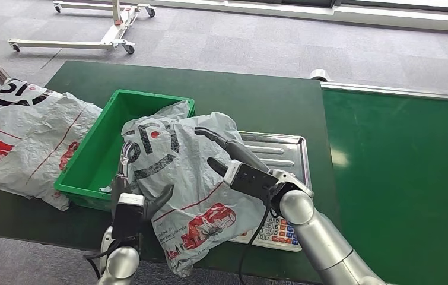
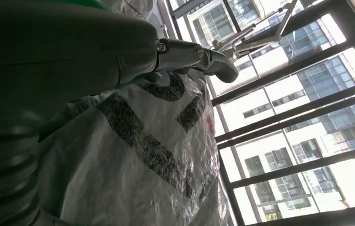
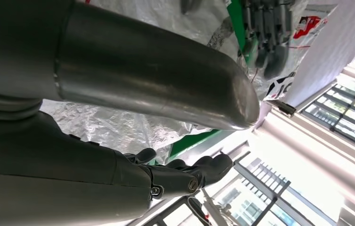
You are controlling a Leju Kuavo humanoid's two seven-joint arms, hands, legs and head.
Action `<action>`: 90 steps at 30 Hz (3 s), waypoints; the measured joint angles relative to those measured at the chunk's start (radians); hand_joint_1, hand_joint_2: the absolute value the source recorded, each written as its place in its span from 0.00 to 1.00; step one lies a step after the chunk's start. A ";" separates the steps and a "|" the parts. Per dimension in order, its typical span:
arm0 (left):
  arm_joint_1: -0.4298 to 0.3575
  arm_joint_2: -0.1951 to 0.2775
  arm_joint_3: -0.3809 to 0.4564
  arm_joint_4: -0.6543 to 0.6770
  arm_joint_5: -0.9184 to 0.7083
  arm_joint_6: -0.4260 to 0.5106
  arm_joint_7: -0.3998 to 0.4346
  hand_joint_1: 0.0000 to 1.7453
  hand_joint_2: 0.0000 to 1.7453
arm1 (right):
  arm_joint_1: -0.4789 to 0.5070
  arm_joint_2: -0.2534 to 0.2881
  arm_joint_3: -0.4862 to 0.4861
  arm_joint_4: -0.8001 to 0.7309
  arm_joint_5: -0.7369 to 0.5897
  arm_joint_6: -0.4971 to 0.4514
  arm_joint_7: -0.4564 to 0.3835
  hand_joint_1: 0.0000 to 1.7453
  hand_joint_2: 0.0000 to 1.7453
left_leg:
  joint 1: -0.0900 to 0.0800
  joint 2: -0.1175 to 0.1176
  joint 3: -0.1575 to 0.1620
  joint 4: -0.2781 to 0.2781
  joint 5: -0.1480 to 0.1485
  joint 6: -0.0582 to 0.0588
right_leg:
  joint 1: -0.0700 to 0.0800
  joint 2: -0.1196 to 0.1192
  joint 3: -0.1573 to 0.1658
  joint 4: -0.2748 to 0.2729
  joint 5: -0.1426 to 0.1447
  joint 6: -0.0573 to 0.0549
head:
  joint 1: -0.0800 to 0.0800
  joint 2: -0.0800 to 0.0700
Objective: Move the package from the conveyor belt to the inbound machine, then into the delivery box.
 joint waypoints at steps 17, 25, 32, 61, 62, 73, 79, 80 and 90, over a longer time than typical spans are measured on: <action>-0.325 0.005 -0.301 0.557 -0.525 -0.185 0.126 0.00 1.00 | -0.022 0.033 -0.006 0.017 0.029 0.014 -0.017 0.00 0.00 | 0.000 -0.008 0.003 0.000 0.002 0.004 | -0.003 -0.009 0.008 -0.001 0.000 0.004 | 0.000 0.000; -0.348 0.006 -0.321 0.593 -0.512 -0.199 0.124 0.99 1.00 | -0.022 0.033 -0.008 0.017 0.030 0.014 -0.017 0.00 0.00 | -0.001 -0.008 0.004 0.001 0.006 0.007 | -0.004 -0.009 0.009 -0.001 0.004 0.006 | 0.000 0.000; -0.348 0.009 -0.326 0.597 -0.488 -0.200 0.121 1.00 1.00 | -0.016 0.033 -0.010 0.017 0.031 0.012 -0.017 0.00 0.00 | -0.001 -0.008 0.004 0.001 0.007 0.007 | -0.004 -0.009 0.009 -0.001 0.005 0.006 | 0.000 0.000; -0.228 0.039 -0.096 0.290 0.307 -0.220 -0.138 1.00 1.00 | 0.019 0.029 -0.043 0.005 0.035 -0.008 -0.015 0.00 0.00 | -0.001 0.000 0.000 0.000 0.006 0.002 | 0.000 -0.001 0.000 -0.001 0.005 0.002 | 0.000 0.000; -0.213 0.039 -0.072 0.253 0.389 -0.275 -0.149 1.00 1.00 | 0.014 0.030 -0.043 0.007 0.029 -0.008 -0.018 0.00 0.00 | -0.001 0.000 0.000 0.000 0.006 0.002 | 0.000 -0.001 0.000 -0.001 0.005 0.002 | 0.000 0.000; -0.112 0.009 0.113 -0.018 0.622 -0.490 -0.157 1.00 1.00 | -0.011 0.048 -0.043 0.022 0.013 -0.008 -0.024 0.00 0.00 | 0.000 -0.001 -0.002 0.000 0.005 0.001 | 0.000 -0.001 -0.002 -0.001 0.004 0.000 | 0.000 0.000; -0.106 -0.009 0.156 -0.057 0.635 -0.505 -0.157 1.00 1.00 | -0.012 0.054 -0.043 0.027 0.015 -0.008 -0.024 0.00 0.00 | 0.000 -0.001 -0.002 0.000 0.005 0.001 | 0.000 -0.001 -0.002 -0.001 0.004 0.000 | 0.000 0.000; -0.105 -0.012 0.163 -0.064 0.637 -0.509 -0.157 1.00 1.00 | -0.013 0.056 -0.043 0.028 0.015 -0.008 -0.024 0.00 0.00 | 0.000 -0.001 -0.002 0.000 0.005 0.001 | 0.000 -0.001 -0.002 -0.001 0.004 0.000 | 0.000 0.000; -0.107 -0.033 0.215 -0.157 0.388 0.111 -0.162 1.00 1.00 | -0.008 0.058 -0.046 0.042 0.021 -0.029 -0.024 0.00 0.00 | 0.000 0.000 -0.002 0.000 0.005 0.001 | 0.000 -0.001 -0.002 -0.001 0.004 0.000 | 0.000 0.000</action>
